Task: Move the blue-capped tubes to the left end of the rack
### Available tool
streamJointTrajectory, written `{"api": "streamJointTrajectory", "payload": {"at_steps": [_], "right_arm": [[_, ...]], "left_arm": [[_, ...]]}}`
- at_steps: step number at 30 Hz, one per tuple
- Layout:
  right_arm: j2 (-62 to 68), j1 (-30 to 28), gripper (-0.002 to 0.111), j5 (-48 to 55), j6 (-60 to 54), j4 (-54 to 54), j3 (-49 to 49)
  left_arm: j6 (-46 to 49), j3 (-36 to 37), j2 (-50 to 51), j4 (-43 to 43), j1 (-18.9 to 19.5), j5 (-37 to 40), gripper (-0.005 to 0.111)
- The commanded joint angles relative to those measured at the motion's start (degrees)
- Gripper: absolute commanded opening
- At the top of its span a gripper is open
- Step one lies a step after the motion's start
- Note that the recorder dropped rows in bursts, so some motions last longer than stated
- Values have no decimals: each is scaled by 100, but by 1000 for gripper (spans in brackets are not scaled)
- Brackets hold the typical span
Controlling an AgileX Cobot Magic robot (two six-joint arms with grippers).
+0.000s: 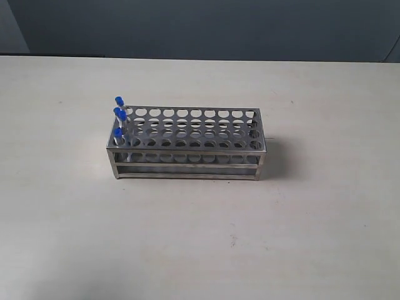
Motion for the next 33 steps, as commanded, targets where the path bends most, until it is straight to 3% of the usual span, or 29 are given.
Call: {"api": "streamJointTrajectory", "payload": {"at_steps": [1, 12, 16, 18, 21, 29, 33], "right_arm": [[-1045, -27, 20, 5, 566, -345, 673], [-1812, -27, 20, 5, 1204, -195, 720], [-2137, -27, 20, 5, 1204, -740, 1403], [-2424, -61, 20, -470, 1204, -1069, 2042], [-2847, -613, 20, -1579, 1204, -1221, 3311], [-4087, -3047, 20, -5232, 1204, -587, 6796], [-4804, -3878, 20, -6721, 1204, -379, 8368]], "left_arm": [[-3, -18, -20, 0, -36, -37, 1], [-3, -18, -20, 0, -36, -37, 1], [-3, -18, -20, 0, -36, -37, 1], [-3, -18, -20, 0, -36, -37, 1], [-3, -18, -20, 0, -36, -37, 1], [-3, -18, -20, 0, -36, -37, 1], [-3, -18, -20, 0, -36, -37, 1]]}}
